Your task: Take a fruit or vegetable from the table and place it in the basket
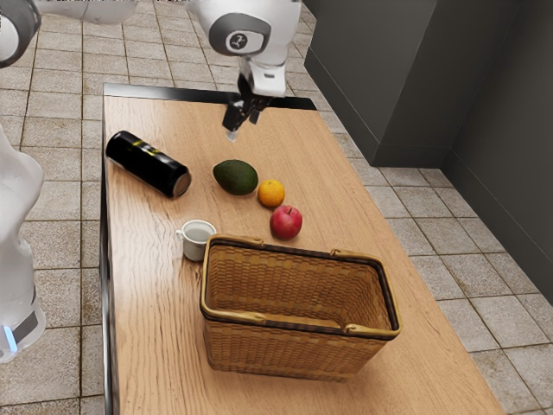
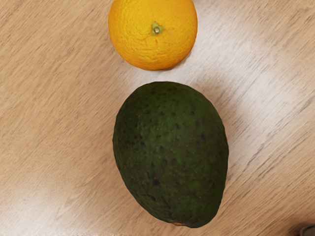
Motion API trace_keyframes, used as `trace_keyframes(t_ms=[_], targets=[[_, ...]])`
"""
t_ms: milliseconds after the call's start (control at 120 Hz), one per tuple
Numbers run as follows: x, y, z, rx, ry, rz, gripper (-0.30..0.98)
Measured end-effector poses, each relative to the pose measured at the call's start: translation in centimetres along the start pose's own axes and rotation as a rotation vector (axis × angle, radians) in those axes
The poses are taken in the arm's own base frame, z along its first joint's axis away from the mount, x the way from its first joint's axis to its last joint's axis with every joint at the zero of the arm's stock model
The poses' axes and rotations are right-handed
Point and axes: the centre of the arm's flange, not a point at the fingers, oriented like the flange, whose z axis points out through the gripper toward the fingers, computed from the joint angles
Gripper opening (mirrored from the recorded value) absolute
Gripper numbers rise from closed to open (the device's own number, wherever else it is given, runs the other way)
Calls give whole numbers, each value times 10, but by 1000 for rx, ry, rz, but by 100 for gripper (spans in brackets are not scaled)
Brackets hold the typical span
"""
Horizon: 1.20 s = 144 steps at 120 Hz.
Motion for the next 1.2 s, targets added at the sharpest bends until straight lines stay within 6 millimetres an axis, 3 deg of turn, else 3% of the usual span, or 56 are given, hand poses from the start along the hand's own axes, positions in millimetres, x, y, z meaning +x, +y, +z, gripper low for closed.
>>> trace_keyframes(t_ms=[150, 383, 508, 783, 950, 1200], targets=[[-10, -3, 12, -24, 0, -111, 69], [-9, 2, 15, -70, 12, -275, 69], [-1, 16, 28, -105, -3, -309, 69], [-8, 34, 40, -142, -8, -392, 69], [-2, 40, 41, -131, -19, -405, 69], [3, 32, 32, -65, 24, -274, 69]])
